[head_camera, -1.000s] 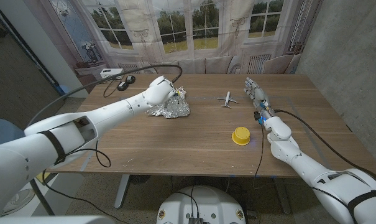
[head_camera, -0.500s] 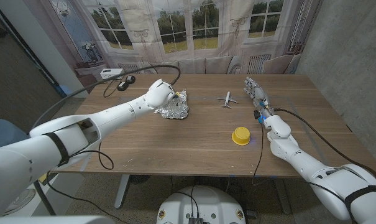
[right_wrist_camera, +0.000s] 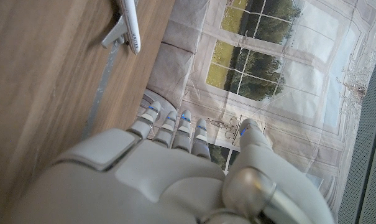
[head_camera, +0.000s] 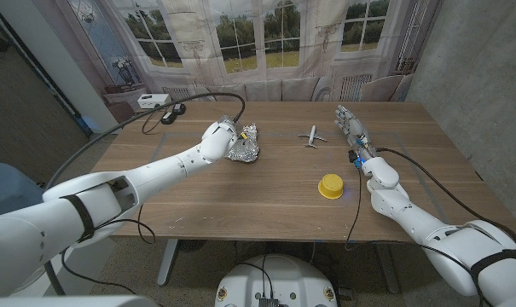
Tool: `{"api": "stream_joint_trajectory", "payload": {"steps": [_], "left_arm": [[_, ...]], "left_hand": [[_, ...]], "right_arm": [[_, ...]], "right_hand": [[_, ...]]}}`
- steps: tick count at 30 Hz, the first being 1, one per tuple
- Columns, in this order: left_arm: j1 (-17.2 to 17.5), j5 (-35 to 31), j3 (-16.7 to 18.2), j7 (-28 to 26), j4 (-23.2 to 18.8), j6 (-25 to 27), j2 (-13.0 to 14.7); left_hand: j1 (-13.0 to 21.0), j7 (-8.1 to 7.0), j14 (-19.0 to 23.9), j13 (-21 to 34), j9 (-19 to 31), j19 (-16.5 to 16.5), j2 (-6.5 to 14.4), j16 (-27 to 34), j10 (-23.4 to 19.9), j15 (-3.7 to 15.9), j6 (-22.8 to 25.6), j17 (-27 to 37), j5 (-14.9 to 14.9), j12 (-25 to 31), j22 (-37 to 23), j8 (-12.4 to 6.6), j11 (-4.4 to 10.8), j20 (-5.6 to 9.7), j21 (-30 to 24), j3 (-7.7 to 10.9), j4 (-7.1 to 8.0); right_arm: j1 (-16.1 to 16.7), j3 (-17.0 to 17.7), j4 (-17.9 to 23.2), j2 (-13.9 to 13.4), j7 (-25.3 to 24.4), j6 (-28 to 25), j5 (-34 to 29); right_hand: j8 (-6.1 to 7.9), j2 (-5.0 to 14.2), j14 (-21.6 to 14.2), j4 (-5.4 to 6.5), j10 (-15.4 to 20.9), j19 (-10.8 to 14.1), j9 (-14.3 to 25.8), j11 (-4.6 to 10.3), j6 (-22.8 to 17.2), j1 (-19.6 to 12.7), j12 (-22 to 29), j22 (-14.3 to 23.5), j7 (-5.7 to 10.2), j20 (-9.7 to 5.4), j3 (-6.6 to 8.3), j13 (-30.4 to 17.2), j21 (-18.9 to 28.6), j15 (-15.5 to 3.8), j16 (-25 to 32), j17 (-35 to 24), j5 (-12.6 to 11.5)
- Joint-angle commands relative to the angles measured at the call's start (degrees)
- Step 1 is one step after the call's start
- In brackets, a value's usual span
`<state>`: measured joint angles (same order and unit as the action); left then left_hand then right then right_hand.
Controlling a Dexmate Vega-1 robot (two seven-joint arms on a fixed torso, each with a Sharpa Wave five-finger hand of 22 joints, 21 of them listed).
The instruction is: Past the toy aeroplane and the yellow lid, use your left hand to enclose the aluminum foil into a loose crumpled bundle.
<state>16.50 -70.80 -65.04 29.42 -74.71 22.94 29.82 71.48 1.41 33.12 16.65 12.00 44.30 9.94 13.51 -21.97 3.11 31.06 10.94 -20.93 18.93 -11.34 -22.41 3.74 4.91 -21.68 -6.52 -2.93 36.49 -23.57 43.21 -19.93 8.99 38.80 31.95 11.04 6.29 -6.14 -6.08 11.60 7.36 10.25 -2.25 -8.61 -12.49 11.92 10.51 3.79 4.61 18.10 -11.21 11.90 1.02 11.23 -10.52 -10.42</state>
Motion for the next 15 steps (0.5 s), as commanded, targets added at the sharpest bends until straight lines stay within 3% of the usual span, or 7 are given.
{"api": "stream_joint_trajectory", "payload": {"steps": [1, 5, 10, 12, 13, 14, 15], "left_arm": [[1.22, 5.46, 1.10, -2.63, -0.06, 2.79, -0.56], [1.82, 7.72, 1.77, -4.58, 0.79, 4.62, -1.38], [2.02, 9.36, 1.46, -7.09, 1.35, 5.77, -1.53], [2.04, 9.78, 1.28, -7.54, 1.20, 6.33, -1.46], [1.99, 10.50, 1.42, -7.73, 1.20, 6.17, -1.42], [1.92, 10.93, 1.41, -7.98, 1.20, 6.09, -1.34], [1.71, 10.79, 1.05, -7.77, 1.25, 6.36, -1.33]], "left_hand": [[-3.71, 9.52, 2.49, -0.86, -0.82, 1.82, 1.56, 0.10, -2.16, 7.92, 20.19, 0.37, 1.26, -0.28, -0.17, -0.81, -1.36, 1.10, -1.25, 1.50, 3.13], [-0.53, 10.12, 7.38, -2.19, -1.20, 6.26, 2.23, 0.88, -6.46, 8.92, 26.32, 0.32, 2.54, -0.34, -0.44, 0.59, -2.09, 2.87, -4.20, 8.50, 3.88], [0.51, 10.17, 8.73, -2.52, -1.05, 8.44, 1.75, 0.78, -7.84, 9.37, 26.39, 0.26, 2.91, -0.51, -0.49, 2.14, -3.30, 4.38, -5.75, 11.29, 4.42], [1.60, 8.03, 8.56, -2.84, -0.57, 8.95, 0.92, -0.19, -7.31, 9.04, 20.85, 0.06, 2.48, -1.74, -0.05, 5.86, -4.14, 4.48, -6.50, 13.01, 4.68], [4.06, 3.77, 10.86, -3.19, -0.43, 10.11, 1.01, -0.18, -8.52, 9.34, 12.16, 0.04, 1.99, -2.54, -0.16, 10.42, -3.85, 4.48, -8.04, 16.01, 4.10], [5.54, 1.21, 12.11, -3.35, -0.40, 11.81, 1.06, -0.19, -9.75, 9.63, 7.84, 0.06, 2.02, -2.81, -0.23, 11.94, -3.46, 4.36, -9.44, 17.95, 3.52], [6.08, 1.26, 12.61, -3.38, -0.38, 12.05, 1.01, -0.09, -10.42, 9.67, 7.81, 0.08, 2.04, -2.70, -0.17, 11.83, -3.57, 4.35, -9.64, 18.45, 3.19]], "right_arm": [[0.50, 0.12, 0.60, -0.32, -0.25, 0.29, 0.08], [0.77, 0.11, 1.29, -0.53, -0.49, -0.28, 0.10], [0.69, 0.04, 1.27, -0.48, -0.63, -0.42, -0.01], [0.50, 0.02, 0.94, -0.35, -0.41, -0.30, 0.05], [0.39, -0.06, 0.79, -0.31, -0.56, -0.28, -0.13], [0.24, -0.08, 0.57, -0.22, -0.35, -0.28, -0.06], [0.08, -0.07, 0.29, -0.09, -0.09, -0.21, 0.07]], "right_hand": [[0.06, 0.20, -0.36, 0.28, 0.37, -0.04, 0.24, 0.12, -0.62, 0.26, 0.04, 0.12, -0.10, 0.06, 0.17, -0.15, 0.07, 0.00, 0.28, -0.19, -0.19], [0.03, 0.23, -0.36, 0.33, 0.46, -0.03, 0.24, -0.09, -0.58, 0.34, 0.05, 0.11, -0.08, -0.08, 0.18, -0.15, 0.08, 0.02, 0.27, -0.20, -0.19], [0.01, 0.26, -0.44, 0.41, 0.59, -0.05, 0.24, -0.34, -0.56, 0.44, 0.07, 0.11, -0.11, -0.16, 0.19, -0.15, 0.07, 0.04, 0.28, -0.21, -0.19], [0.01, 0.27, -0.46, 0.43, 0.59, -0.02, 0.24, -0.34, -0.56, 0.47, 0.06, 0.11, -0.09, -0.21, 0.20, -0.15, 0.09, 0.08, 0.28, -0.21, -0.19], [0.00, 0.27, -0.45, 0.44, 0.61, 0.00, 0.24, -0.34, -0.57, 0.50, 0.06, 0.11, -0.10, -0.26, 0.20, -0.15, 0.09, 0.06, 0.27, -0.21, -0.19], [0.01, 0.27, -0.43, 0.44, 0.61, 0.01, 0.24, -0.35, -0.58, 0.50, 0.05, 0.11, -0.13, -0.30, 0.20, -0.16, 0.10, 0.08, 0.27, -0.21, -0.19], [0.02, 0.27, -0.44, 0.45, 0.62, 0.01, 0.24, -0.39, -0.63, 0.52, 0.05, 0.11, -0.18, -0.33, 0.21, -0.16, 0.10, 0.05, 0.26, -0.21, -0.19]]}}
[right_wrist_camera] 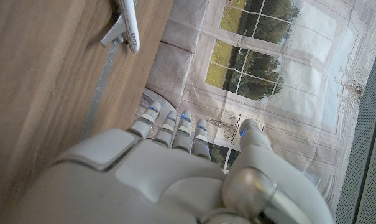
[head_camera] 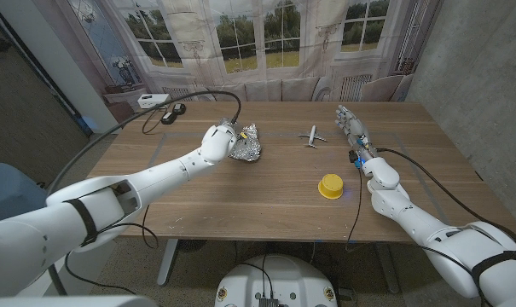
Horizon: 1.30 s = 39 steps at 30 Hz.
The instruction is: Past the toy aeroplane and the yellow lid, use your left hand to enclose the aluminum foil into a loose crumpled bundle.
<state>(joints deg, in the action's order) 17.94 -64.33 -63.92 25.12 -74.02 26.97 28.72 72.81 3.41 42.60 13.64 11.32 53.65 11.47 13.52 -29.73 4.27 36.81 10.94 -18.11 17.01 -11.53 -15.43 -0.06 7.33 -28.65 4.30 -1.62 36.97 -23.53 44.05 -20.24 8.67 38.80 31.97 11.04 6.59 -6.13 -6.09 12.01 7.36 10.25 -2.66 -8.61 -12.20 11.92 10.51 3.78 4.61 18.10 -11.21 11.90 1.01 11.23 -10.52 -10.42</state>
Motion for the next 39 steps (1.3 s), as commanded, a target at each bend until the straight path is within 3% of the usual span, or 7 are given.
{"api": "stream_joint_trajectory", "payload": {"steps": [1, 8, 17, 23, 26, 29, 39], "left_arm": [[0.10, 4.51, -0.24, -3.43, 0.69, 2.39, -0.25], [0.06, 8.48, 0.60, -5.05, 0.91, 2.22, -0.10], [-0.38, 9.10, -0.56, -6.74, 0.14, 3.53, 0.67], [-1.15, 3.10, -3.94, -5.51, -0.59, 6.72, 0.95], [-2.02, 1.60, -4.90, -2.02, -1.01, 7.05, 1.11], [-2.64, 0.80, -5.25, 1.30, -1.74, 7.17, 1.34], [-2.62, 1.91, -3.36, 6.45, -4.31, 6.89, 1.89]], "left_hand": [[5.49, -0.12, 4.50, -0.42, 0.35, 3.37, -0.42, 0.23, -3.95, 8.62, 2.72, 0.13, -0.67, -0.61, 0.10, 4.43, 0.62, 2.18, -3.20, 8.63, 1.53], [6.59, 4.10, 9.94, 0.21, 0.76, 4.64, -0.54, 1.21, -9.72, 8.65, 6.99, 0.30, -0.18, 0.40, 0.86, 2.80, -2.44, 3.10, -4.19, 12.72, 1.79], [7.34, 4.14, 14.91, 1.91, 1.69, 6.14, -1.22, 1.46, -14.56, 8.37, 11.50, 0.13, -0.06, 1.33, 1.30, 1.45, -1.61, 2.67, -5.12, 17.08, 2.05], [4.19, -3.70, 11.22, 3.60, 1.54, -0.19, -2.61, -2.42, -11.70, 8.11, 6.02, -0.37, 2.73, -1.40, 0.09, 4.20, 5.73, -0.69, -5.45, 20.05, 4.42], [-4.93, -8.57, 4.11, 2.92, 0.73, -5.66, -7.01, -3.10, -4.02, 6.52, -6.23, -0.10, 7.21, -5.50, 0.23, 5.74, 7.20, -3.95, -5.17, 15.67, 7.29], [-17.45, -11.42, -9.25, 2.01, -0.24, -18.74, -11.70, -3.48, 5.58, 2.09, -17.81, 0.15, 7.61, -6.41, 0.76, 5.78, 6.33, -11.41, 0.11, 8.74, 9.94], [-31.64, -12.47, -26.36, 0.93, -0.49, -31.08, -13.15, -3.48, 21.01, -4.68, -32.36, 0.03, 6.05, -6.31, 0.84, 5.57, 4.27, -17.70, 7.36, 2.48, 10.46]], "right_arm": [[-0.55, -0.17, -0.78, 0.30, 0.14, -0.12, -0.11], [-1.41, -0.23, -2.50, 1.00, 0.76, 0.40, 0.07], [-2.22, -0.44, -3.52, 1.41, 1.12, 0.69, -0.07], [-2.53, -0.48, -3.97, 1.57, 1.39, 1.07, -0.07], [-2.51, -0.44, -3.97, 1.57, 1.57, 1.12, 0.05], [-2.33, -0.40, -3.78, 1.47, 1.56, 1.21, 0.08], [-0.93, -0.12, -1.44, 0.55, 1.41, 0.88, 0.35]], "right_hand": [[0.04, -0.03, -0.44, 0.46, 0.19, 0.02, 0.24, 0.06, -0.69, 0.23, 0.04, 0.10, -0.21, -0.33, 0.21, -0.16, 0.10, 0.05, 0.26, -0.22, -0.19], [0.06, 0.01, -0.54, 0.50, 0.23, 0.21, 0.24, -0.02, -0.81, 0.30, 0.02, 0.09, -0.42, -0.57, 0.26, -0.16, 0.18, 0.01, 0.26, -0.21, -0.20], [0.01, 0.05, -0.56, 0.53, 0.25, 0.23, 0.24, -0.03, -0.77, 0.35, -0.03, 0.08, -0.41, -0.57, 0.33, -0.16, 0.18, 0.17, 0.22, -0.19, -0.21], [-0.02, 0.04, -0.53, 0.53, 0.26, 0.07, 0.24, -0.04, -0.72, 0.36, -0.05, 0.07, -0.36, -0.49, 0.37, -0.16, 0.11, 0.17, 0.17, -0.18, -0.22], [-0.03, 0.02, -0.53, 0.52, 0.25, 0.08, 0.24, 0.01, -0.72, 0.37, -0.07, 0.07, -0.33, -0.45, 0.38, -0.17, 0.12, 0.20, 0.15, -0.17, -0.22], [-0.06, 0.00, -0.54, 0.51, 0.26, 0.03, 0.24, 0.04, -0.68, 0.37, -0.09, 0.07, -0.39, -0.43, 0.40, -0.17, 0.10, 0.21, 0.14, -0.16, -0.23], [-0.08, -0.09, -0.55, 0.46, 0.18, 0.02, 0.24, -0.08, -0.68, 0.38, -0.16, 0.06, -0.25, -0.36, 0.44, -0.17, 0.09, 0.25, 0.10, -0.13, -0.23]]}}
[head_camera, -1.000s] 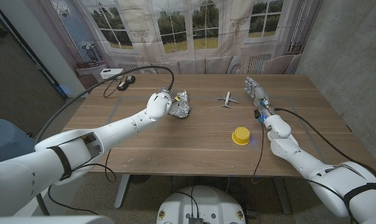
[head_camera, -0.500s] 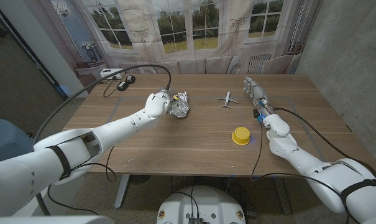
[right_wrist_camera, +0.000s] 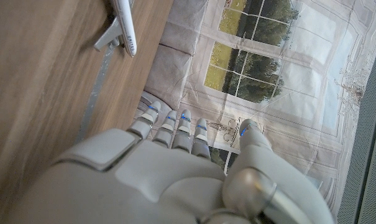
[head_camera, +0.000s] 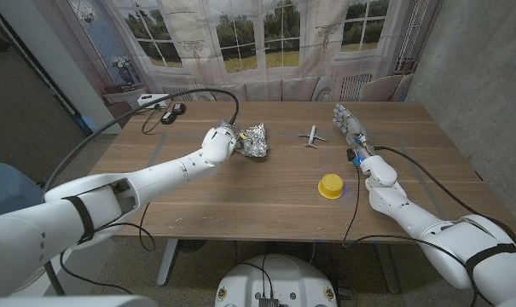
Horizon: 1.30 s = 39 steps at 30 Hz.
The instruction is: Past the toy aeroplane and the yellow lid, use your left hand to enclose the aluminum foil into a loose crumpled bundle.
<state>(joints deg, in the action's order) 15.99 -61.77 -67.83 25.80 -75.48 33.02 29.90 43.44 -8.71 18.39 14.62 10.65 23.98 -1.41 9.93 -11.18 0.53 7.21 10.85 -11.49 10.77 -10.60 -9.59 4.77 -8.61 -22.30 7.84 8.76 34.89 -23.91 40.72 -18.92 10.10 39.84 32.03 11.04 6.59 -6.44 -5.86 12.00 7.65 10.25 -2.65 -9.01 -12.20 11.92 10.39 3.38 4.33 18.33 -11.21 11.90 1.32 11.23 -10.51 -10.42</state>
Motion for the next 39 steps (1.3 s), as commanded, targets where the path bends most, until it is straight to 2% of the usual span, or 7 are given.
{"api": "stream_joint_trajectory", "payload": {"steps": [1, 12, 18, 27, 32, 35, 39], "left_arm": [[-0.66, -0.42, 0.77, 6.35, -3.13, 0.88, 0.75], [-1.08, 1.99, 3.22, 12.47, -6.66, 0.74, 2.34], [-3.46, 0.18, 2.29, 18.82, -7.80, -0.27, 3.19], [-4.39, -2.65, 3.39, 22.07, -10.54, -0.83, 4.68], [-3.32, -1.79, 5.54, 22.08, -11.71, -1.07, 5.01], [-2.63, 1.08, 7.46, 22.47, -11.64, -1.44, 4.87], [-2.42, 1.13, 7.70, 22.48, -11.91, -1.37, 5.04]], "left_hand": [[-2.55, -0.36, -2.51, -0.07, 0.19, -1.51, -0.29, 0.07, 2.96, -1.29, -2.93, 0.12, -0.60, -0.14, -0.09, -0.32, -0.64, -1.87, 1.11, -1.18, 0.09], [-11.00, -2.46, -12.02, -0.65, 0.22, -7.95, -1.00, -0.07, 13.12, -5.47, -14.90, 0.04, -1.56, 0.19, -0.20, -0.38, -2.22, -3.68, 5.86, -5.21, -0.01], [-9.72, -1.76, -21.22, -0.85, 0.18, -15.93, -1.21, -0.22, 20.34, -6.43, -20.43, -0.25, -2.55, 0.27, -0.17, -0.83, -3.82, -3.59, 10.27, -5.56, -2.57], [-8.25, 0.55, -23.62, -0.86, 0.21, -19.18, -7.77, 0.86, 18.67, -8.22, -17.45, -0.16, -6.48, 2.26, -0.09, -2.31, -6.61, -3.47, 11.09, -10.17, -4.88], [-10.04, -0.34, -23.56, -0.88, 0.23, -19.28, -8.69, 0.98, 18.16, -7.63, -16.07, -0.09, -7.98, 2.60, -0.24, -2.53, -5.85, -3.42, 10.93, -12.70, -4.26], [-16.20, -1.54, -24.44, -0.95, 0.26, -21.74, -8.36, 0.90, 18.43, -6.64, -15.28, 0.03, -9.40, 2.68, -0.42, -2.21, -4.76, -3.08, 11.27, -17.83, -1.39], [-18.50, -1.42, -24.88, -0.97, 0.26, -22.43, -8.08, 0.85, 18.72, -6.83, -15.05, 0.06, -9.97, 2.63, -0.44, -2.10, -5.15, -3.30, 11.26, -19.55, -0.41]], "right_arm": [[1.35, 0.25, 2.27, -0.94, -0.13, -0.30, 0.24], [3.11, 0.65, 5.14, -1.75, -0.93, -0.58, 0.43], [3.64, 0.71, 6.19, -1.93, -1.09, -0.78, 0.49], [4.31, 0.68, 7.51, -2.08, -1.48, -0.91, 0.32], [4.86, 0.72, 8.40, -2.25, -1.89, -1.07, 0.26], [5.11, 0.67, 8.78, -2.36, -2.25, -1.21, 0.04], [5.41, 0.66, 9.33, -2.52, -2.63, -1.28, -0.18]], "right_hand": [[-0.08, -0.10, -0.26, 0.23, 0.16, -0.30, 0.24, -0.09, -0.26, 0.38, -0.18, 0.17, 0.14, -0.04, 0.21, -0.17, 0.08, -0.04, 0.10, -0.13, -0.23], [-0.09, -0.14, -0.28, 0.18, 0.17, -0.28, 0.24, 0.06, -0.26, 0.37, -0.20, 0.16, 0.21, 0.00, 0.27, -0.18, 0.09, 0.02, 0.06, -0.11, -0.24], [-0.08, -0.13, -0.35, 0.21, 0.18, -0.30, 0.24, 0.12, -0.31, 0.43, -0.22, 0.16, 0.19, 0.01, 0.30, -0.18, 0.09, -0.01, 0.08, -0.12, -0.24], [-0.08, -0.11, -0.40, 0.27, 0.14, -0.28, 0.24, 0.11, -0.33, 0.53, -0.25, 0.16, 0.22, 0.02, 0.32, -0.18, 0.09, -0.03, 0.09, -0.14, -0.24], [-0.09, -0.11, -0.46, 0.31, 0.25, -0.28, 0.24, -0.07, -0.32, 0.59, -0.22, 0.16, 0.26, 0.00, 0.34, -0.18, 0.10, 0.02, 0.10, -0.15, -0.24], [-0.09, -0.11, -0.49, 0.32, 0.22, -0.26, 0.24, 0.05, -0.33, 0.62, -0.24, 0.16, 0.29, -0.02, 0.35, -0.18, 0.10, 0.03, 0.11, -0.15, -0.24], [-0.09, -0.09, -0.48, 0.34, 0.27, -0.27, 0.24, -0.06, -0.34, 0.65, -0.23, 0.16, 0.31, -0.02, 0.37, -0.19, 0.10, 0.03, 0.10, -0.15, -0.24]]}}
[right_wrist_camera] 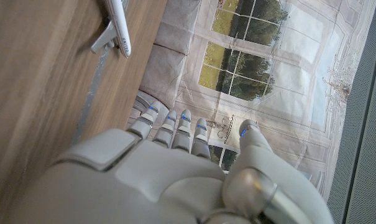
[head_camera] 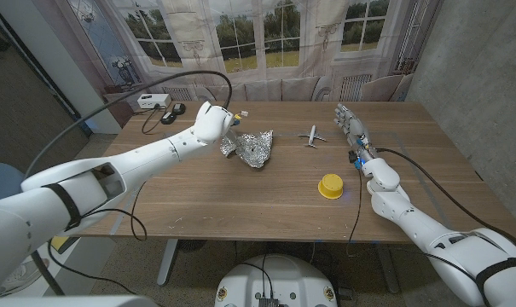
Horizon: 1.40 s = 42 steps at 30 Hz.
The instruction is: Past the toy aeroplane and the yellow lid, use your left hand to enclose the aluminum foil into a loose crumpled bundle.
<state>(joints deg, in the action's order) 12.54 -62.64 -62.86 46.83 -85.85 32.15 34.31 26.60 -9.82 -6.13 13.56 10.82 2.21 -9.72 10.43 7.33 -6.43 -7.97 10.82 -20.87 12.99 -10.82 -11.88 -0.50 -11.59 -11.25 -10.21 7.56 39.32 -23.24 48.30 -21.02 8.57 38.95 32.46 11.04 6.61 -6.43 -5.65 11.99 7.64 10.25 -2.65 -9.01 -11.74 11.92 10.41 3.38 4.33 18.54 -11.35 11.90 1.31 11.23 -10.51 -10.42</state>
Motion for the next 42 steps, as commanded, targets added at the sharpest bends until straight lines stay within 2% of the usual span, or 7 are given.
{"api": "stream_joint_trajectory", "payload": {"steps": [1, 4, 8, 21, 26, 35, 42], "left_arm": [[1.90, 5.51, 5.08, 0.94, -1.84, -0.47, 0.68], [3.89, 12.80, 9.61, -1.57, -2.91, -0.75, 1.33], [5.90, 21.48, 13.96, -4.52, -4.41, -1.71, 2.50], [10.02, 38.32, 19.98, -14.00, -8.93, -1.32, 6.29], [13.46, 44.50, 23.61, -20.08, -12.11, -0.23, 7.74], [21.06, 54.73, 31.06, -32.59, -19.74, 4.95, 9.01], [28.88, 66.97, 39.33, -42.46, -21.44, 0.41, 7.52]], "left_hand": [[-1.79, -0.28, -0.40, 0.09, 0.10, -0.69, 0.25, 0.35, 0.18, 0.07, 0.18, 0.09, -0.63, 0.42, -0.22, 0.19, 0.13, -0.33, 0.20, -1.61, 0.84], [-3.30, -0.70, -0.90, 0.08, 0.10, -1.48, 0.51, 0.29, 0.64, 0.15, -0.17, 0.10, -1.15, 0.30, -0.22, 0.43, 0.05, -0.07, 0.26, -2.82, 1.34], [-4.23, -0.08, -0.78, 0.05, 0.07, -2.51, 1.49, 0.48, 0.03, -1.02, 0.87, 0.09, -1.96, 0.62, -0.18, 0.13, -0.75, -0.46, 0.36, -3.63, 1.52], [-4.10, -0.54, -1.37, -0.05, -0.05, -4.03, 3.22, 0.37, 0.85, -1.82, -0.53, 0.03, -2.91, 0.32, -0.13, 0.89, -1.01, -0.53, 0.44, -4.00, 1.21], [-4.28, -1.19, -2.91, -0.27, -0.19, -6.36, 5.53, 0.09, 2.96, -1.45, -1.85, 0.04, -3.62, -0.44, -0.16, 1.23, 0.08, -0.45, 0.72, -3.97, 1.35], [-4.30, -1.07, -3.76, -0.49, -0.28, -8.71, 8.20, 0.14, 2.24, -1.58, -0.56, 0.02, -3.89, -0.09, -0.23, 0.68, 0.60, -0.49, 0.83, -3.52, 1.45], [-3.89, -1.62, -5.20, -0.81, -0.40, -10.97, 11.64, 0.01, 3.36, -1.73, -0.89, -0.03, -3.55, -0.52, -0.27, 0.93, 1.18, -0.52, 0.78, -2.50, 1.33]], "right_arm": [[1.09, 0.04, 1.94, -0.46, -0.99, -0.41, -0.47], [1.29, 0.00, 2.43, -0.63, -1.20, -0.55, -0.64], [1.54, -0.02, 3.02, -0.79, -1.46, -0.72, -0.78], [2.67, -0.22, 5.70, -1.34, -2.42, -1.26, -1.40], [3.41, -0.12, 7.22, -1.56, -2.32, -1.78, -0.94], [4.40, 0.80, 8.38, -1.06, 1.81, -3.18, 3.58], [5.27, 1.30, 10.90, -1.79, 4.10, -4.51, 5.50]], "right_hand": [[-0.10, -0.11, -0.50, 0.13, 0.25, -0.25, 0.24, -0.10, -0.33, 0.19, -0.24, 0.15, 0.30, -0.05, 0.17, -0.05, 0.11, 0.04, 0.10, -0.15, -0.24], [-0.11, -0.11, -0.55, 0.15, 0.21, -0.24, 0.24, -0.08, -0.30, 0.22, -0.26, 0.15, 0.32, -0.08, 0.18, -0.05, 0.11, -0.04, 0.11, -0.16, -0.24], [-0.11, -0.11, -0.51, 0.15, 0.22, -0.24, 0.24, -0.02, -0.30, 0.22, -0.27, 0.15, 0.28, -0.05, 0.20, -0.05, 0.11, -0.03, 0.08, -0.15, -0.25], [-0.13, -0.18, -0.36, 0.07, 0.26, -0.19, 0.24, 0.09, -0.26, 0.19, -0.28, 0.14, 0.29, 0.01, 0.27, -0.05, 0.13, 0.07, -0.02, -0.12, -0.26], [-0.14, -0.25, -0.34, 0.03, 0.25, 0.10, 0.24, -0.05, -0.25, 0.18, -0.29, 0.14, 0.27, 0.07, 0.29, -0.05, 0.24, -0.03, -0.04, -0.11, -0.26], [-0.02, -0.43, -0.58, 0.09, 0.21, 0.88, 0.24, -0.23, -0.56, 0.40, -0.32, 0.14, 0.23, 0.40, 0.20, -0.05, 0.52, -0.14, 0.06, -0.14, -0.24], [0.09, -0.67, -0.40, 0.40, 0.25, 1.18, 0.25, -0.53, -0.94, 1.01, -0.32, 0.14, 0.30, 0.36, -0.12, -0.06, 0.60, -0.21, 0.05, -0.27, -0.18]]}}
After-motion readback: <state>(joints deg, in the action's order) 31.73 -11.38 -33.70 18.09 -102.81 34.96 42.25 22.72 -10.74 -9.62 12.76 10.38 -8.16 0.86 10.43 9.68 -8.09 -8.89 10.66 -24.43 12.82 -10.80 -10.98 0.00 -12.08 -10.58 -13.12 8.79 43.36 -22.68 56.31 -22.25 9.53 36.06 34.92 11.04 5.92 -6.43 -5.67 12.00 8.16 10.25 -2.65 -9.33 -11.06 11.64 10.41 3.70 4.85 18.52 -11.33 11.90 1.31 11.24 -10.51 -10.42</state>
